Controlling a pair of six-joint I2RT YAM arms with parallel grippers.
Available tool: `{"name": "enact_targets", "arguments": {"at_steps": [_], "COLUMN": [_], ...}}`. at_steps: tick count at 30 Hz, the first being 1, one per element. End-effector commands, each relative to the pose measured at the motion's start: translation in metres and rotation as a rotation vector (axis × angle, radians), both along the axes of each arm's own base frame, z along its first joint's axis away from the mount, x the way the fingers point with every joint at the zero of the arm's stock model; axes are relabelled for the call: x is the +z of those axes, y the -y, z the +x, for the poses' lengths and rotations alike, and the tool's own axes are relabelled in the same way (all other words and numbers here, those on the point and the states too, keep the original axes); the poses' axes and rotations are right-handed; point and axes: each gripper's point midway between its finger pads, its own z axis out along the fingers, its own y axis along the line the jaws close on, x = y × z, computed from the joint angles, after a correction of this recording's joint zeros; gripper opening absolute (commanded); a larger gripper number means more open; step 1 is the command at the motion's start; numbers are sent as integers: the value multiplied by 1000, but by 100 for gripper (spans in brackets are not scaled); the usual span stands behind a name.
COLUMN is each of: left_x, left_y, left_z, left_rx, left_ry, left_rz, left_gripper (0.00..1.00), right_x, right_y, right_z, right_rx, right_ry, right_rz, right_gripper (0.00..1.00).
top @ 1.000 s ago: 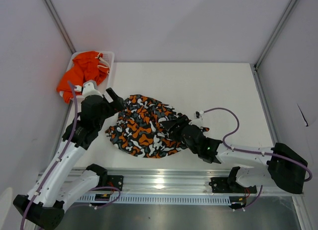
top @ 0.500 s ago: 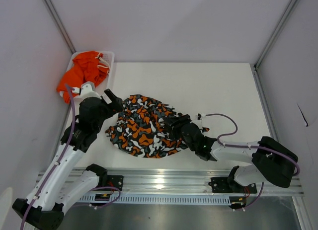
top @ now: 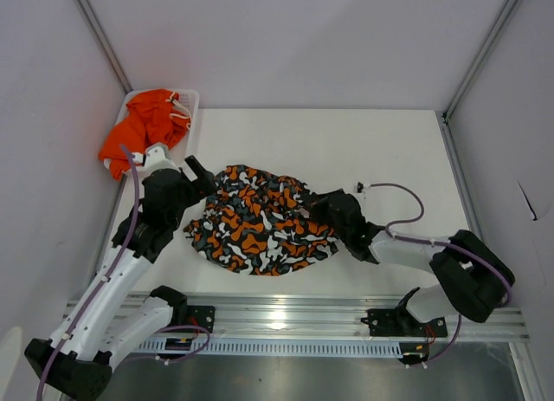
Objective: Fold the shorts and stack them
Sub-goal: Flatten the shorts out
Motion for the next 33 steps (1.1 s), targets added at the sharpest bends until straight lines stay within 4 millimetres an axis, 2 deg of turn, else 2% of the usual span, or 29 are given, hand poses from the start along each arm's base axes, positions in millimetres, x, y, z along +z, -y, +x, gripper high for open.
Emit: {"name": "enact_targets", "arguments": {"at_steps": [1, 2, 3, 5, 6, 8, 9, 12, 14, 15, 18, 19, 20, 21, 25, 26, 28, 29, 30, 31, 32, 33], "left_x": [-5, -9, -12, -19, -21, -31, -30, -51, -55, -64, -64, -75, -66, -67, -71, -85, -81, -103, -115, -106, -126, -126], "left_y": [-5, -4, -3, 1, 3, 6, 6, 0, 3, 2, 9, 12, 20, 23, 44, 50, 55, 56, 55, 58, 58, 65], "left_z": [7, 9, 11, 14, 17, 22, 26, 32, 40, 46, 61, 66, 75, 79, 102, 108, 123, 129, 130, 142, 147, 153], "left_rx": [22, 23, 20, 10, 5, -3, -1, 24, 6, 9, -36, -54, -93, -113, -217, -243, -255, -255, -254, -254, -251, -274], "left_ry": [6, -6, -10, -30, -28, -49, -34, -65, -54, -75, -71, -101, -79, -80, -104, -137, -144, -204, -251, -235, -281, -281], "left_rz": [19, 21, 18, 8, 2, 0, -4, 9, -16, -20, -51, -39, -47, -41, -27, -27, -23, -12, -4, -5, 1, -18], "left_gripper": [99, 99, 99, 99, 99, 99, 99, 99, 99, 99, 99, 99, 99, 99, 99, 99, 99, 99, 99, 98, 97, 95], "right_x": [35, 33, 56, 52, 74, 71, 63, 50, 44, 34, 28, 27, 24, 22, 15, 11, 9, 5, 7, 6, 4, 6], "right_y": [25, 37, 59, 86, 108, 125, 143, 162, 169, 171, 172, 173, 175, 178, 189, 193, 193, 193, 196, 193, 194, 195], "right_z": [5, 3, 6, -3, -3, -12, -18, -32, -37, -41, -46, -46, -47, -46, -42, -41, -39, -39, -36, -37, -37, -36], "right_rx": [48, 44, 8, 38, 2, 60, 56, 97, 111, 128, 154, 152, 154, 149, 129, 123, 130, 137, 127, 140, 138, 134], "right_ry": [123, 123, 179, 230, 299, 318, 270, 224, 232, 227, 255, 259, 259, 255, 238, 226, 232, 227, 237, 245, 248, 255], "right_rz": [-167, -210, -218, -355, -365, -472, -520, -622, -656, -685, -711, -719, -729, -754, -804, -811, -806, -801, -795, -785, -782, -778], "right_gripper": [0, 0, 0, 0, 0, 0, 0, 0, 0, 0, 0, 0, 0, 0, 0, 0, 0, 0, 0, 0, 0, 0]}}
